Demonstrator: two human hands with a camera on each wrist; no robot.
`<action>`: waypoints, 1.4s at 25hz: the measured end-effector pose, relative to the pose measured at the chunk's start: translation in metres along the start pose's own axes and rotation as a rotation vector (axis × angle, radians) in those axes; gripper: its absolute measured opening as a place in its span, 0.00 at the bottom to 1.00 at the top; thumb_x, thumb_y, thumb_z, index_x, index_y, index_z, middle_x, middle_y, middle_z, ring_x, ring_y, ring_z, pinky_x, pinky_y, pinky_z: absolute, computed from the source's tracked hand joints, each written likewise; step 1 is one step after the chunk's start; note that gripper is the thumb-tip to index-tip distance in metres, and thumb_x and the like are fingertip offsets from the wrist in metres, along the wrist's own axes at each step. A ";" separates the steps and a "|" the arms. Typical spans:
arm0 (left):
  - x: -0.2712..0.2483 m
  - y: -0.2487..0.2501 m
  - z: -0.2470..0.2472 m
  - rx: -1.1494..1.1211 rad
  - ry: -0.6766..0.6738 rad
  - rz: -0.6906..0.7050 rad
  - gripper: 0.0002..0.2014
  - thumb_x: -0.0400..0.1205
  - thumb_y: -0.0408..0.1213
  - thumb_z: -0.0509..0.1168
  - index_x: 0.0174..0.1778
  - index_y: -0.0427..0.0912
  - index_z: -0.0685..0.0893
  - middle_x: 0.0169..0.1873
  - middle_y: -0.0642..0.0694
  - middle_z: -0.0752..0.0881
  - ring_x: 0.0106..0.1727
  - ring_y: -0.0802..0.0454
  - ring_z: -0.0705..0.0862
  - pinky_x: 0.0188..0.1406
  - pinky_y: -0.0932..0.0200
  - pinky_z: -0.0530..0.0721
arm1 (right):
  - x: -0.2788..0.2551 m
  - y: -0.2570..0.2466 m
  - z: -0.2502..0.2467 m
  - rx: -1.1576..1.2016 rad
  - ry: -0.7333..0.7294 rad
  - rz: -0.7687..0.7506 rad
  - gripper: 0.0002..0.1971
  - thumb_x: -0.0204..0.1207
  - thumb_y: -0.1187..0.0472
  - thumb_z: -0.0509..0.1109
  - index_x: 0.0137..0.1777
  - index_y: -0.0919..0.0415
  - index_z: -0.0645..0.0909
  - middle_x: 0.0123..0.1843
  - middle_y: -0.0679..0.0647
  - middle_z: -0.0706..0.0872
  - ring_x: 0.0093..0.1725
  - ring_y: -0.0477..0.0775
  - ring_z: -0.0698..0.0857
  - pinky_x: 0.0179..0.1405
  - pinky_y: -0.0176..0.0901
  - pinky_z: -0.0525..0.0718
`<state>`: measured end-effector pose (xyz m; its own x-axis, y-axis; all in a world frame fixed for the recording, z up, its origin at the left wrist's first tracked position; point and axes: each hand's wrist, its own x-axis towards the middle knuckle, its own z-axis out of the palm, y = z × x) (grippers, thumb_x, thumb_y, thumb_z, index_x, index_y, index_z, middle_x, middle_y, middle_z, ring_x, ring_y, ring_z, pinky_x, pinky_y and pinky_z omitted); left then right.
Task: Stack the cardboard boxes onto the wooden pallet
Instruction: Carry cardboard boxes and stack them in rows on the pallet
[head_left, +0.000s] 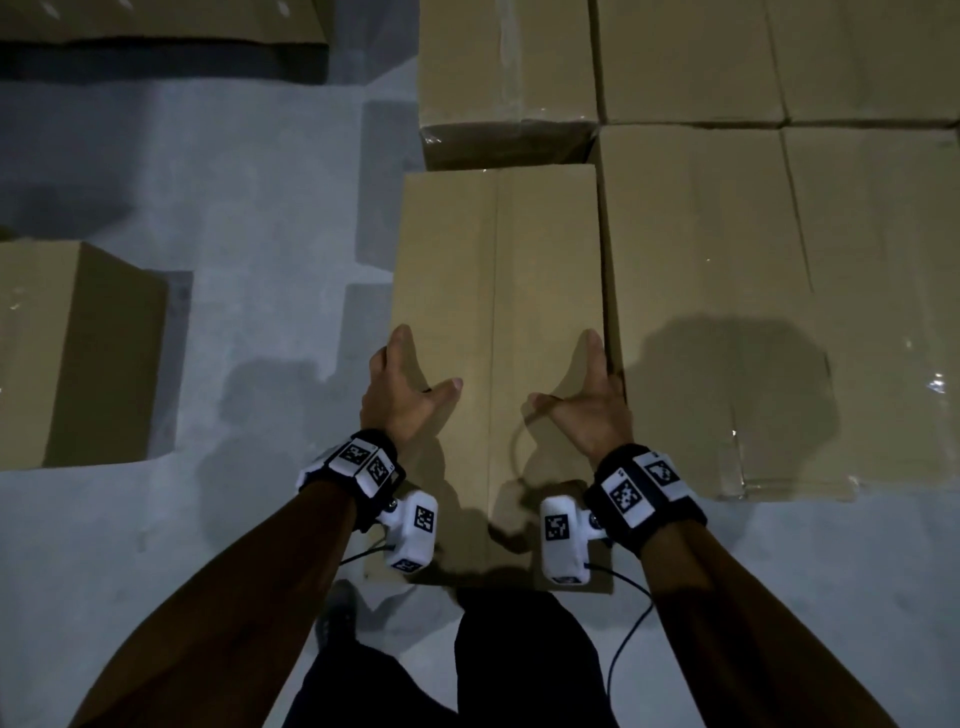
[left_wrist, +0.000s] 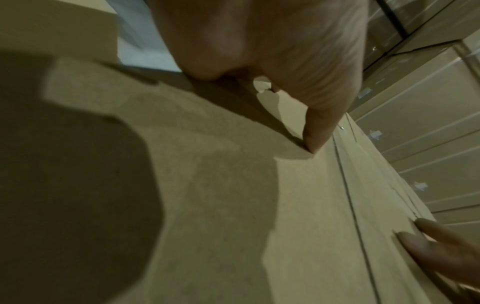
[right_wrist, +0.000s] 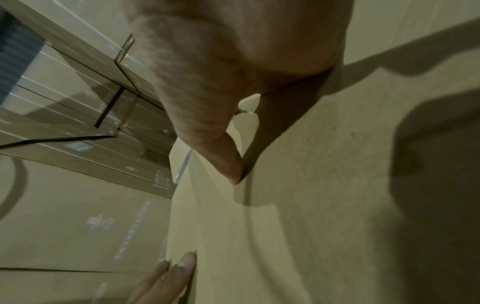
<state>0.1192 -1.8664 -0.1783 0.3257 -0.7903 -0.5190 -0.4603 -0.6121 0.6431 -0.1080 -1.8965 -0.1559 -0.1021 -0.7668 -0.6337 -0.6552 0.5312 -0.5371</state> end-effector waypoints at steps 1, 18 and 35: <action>0.003 0.000 0.004 0.012 0.005 0.005 0.49 0.74 0.55 0.76 0.86 0.60 0.53 0.84 0.49 0.58 0.78 0.40 0.71 0.72 0.45 0.74 | 0.005 0.002 -0.001 0.002 0.001 0.000 0.56 0.72 0.47 0.80 0.86 0.32 0.39 0.84 0.59 0.61 0.76 0.65 0.73 0.71 0.51 0.73; 0.014 -0.015 0.033 0.048 0.024 0.041 0.52 0.73 0.59 0.76 0.86 0.63 0.48 0.85 0.49 0.55 0.79 0.39 0.69 0.75 0.41 0.73 | 0.019 0.030 0.010 0.007 0.036 0.019 0.54 0.71 0.49 0.79 0.85 0.30 0.42 0.84 0.58 0.61 0.78 0.67 0.71 0.77 0.62 0.73; 0.015 -0.005 0.035 0.101 -0.018 0.028 0.54 0.73 0.57 0.77 0.86 0.62 0.46 0.86 0.48 0.51 0.77 0.37 0.71 0.73 0.42 0.74 | -0.039 0.066 0.030 -0.139 0.151 0.047 0.45 0.77 0.51 0.71 0.88 0.49 0.48 0.80 0.63 0.67 0.76 0.69 0.71 0.76 0.63 0.72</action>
<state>0.0973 -1.8743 -0.2093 0.2971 -0.8061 -0.5118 -0.5507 -0.5825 0.5978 -0.1246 -1.8200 -0.1835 -0.2395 -0.7932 -0.5599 -0.7431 0.5209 -0.4202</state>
